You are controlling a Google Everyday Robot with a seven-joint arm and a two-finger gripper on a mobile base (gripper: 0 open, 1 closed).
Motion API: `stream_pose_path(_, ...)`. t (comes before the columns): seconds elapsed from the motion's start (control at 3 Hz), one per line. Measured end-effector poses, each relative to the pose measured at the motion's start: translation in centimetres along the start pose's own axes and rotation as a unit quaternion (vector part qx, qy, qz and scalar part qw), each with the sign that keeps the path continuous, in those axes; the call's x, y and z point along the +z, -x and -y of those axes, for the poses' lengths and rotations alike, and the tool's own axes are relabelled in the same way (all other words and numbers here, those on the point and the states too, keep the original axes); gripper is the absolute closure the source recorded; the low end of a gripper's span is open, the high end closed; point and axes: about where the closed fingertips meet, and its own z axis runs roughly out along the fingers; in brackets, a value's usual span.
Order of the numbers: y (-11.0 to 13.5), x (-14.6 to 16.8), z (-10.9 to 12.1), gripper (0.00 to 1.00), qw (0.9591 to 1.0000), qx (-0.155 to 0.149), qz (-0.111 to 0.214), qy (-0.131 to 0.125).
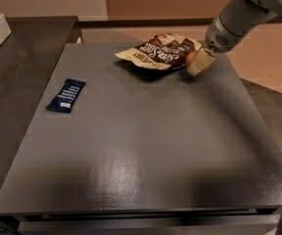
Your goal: Move orange near brown chip bag
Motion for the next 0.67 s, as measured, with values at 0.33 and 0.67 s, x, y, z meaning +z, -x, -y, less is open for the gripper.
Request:
stream_pose_path(0.33,-0.5,1.4,0.0,0.3,1.0,0.007,-0.004,0.001)
stream_pose_path(0.67,-1.2,2.7,-0.1,0.06,0.9999,0.014,-0.007,0.004)
